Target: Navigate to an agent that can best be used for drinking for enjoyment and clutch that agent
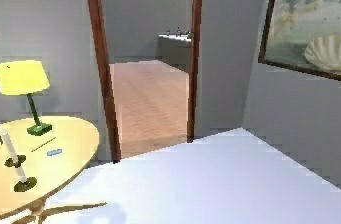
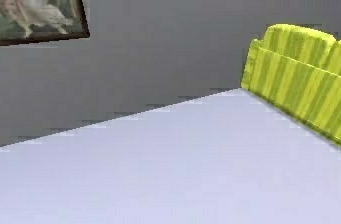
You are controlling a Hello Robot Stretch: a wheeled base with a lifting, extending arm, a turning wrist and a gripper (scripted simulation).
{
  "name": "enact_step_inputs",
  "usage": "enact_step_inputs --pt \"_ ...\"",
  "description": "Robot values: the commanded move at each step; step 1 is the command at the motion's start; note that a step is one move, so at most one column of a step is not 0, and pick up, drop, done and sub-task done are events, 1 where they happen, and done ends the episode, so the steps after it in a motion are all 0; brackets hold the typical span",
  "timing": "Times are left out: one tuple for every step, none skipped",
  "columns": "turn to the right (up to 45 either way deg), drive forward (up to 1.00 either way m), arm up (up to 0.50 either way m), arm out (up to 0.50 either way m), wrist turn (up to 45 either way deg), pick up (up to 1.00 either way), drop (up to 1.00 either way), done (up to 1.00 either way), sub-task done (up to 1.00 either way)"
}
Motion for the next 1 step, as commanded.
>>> enact_step_inputs --pt "0.0 1.0 0.0 0.0 0.0 0.0 0.0 0.0 0.0"
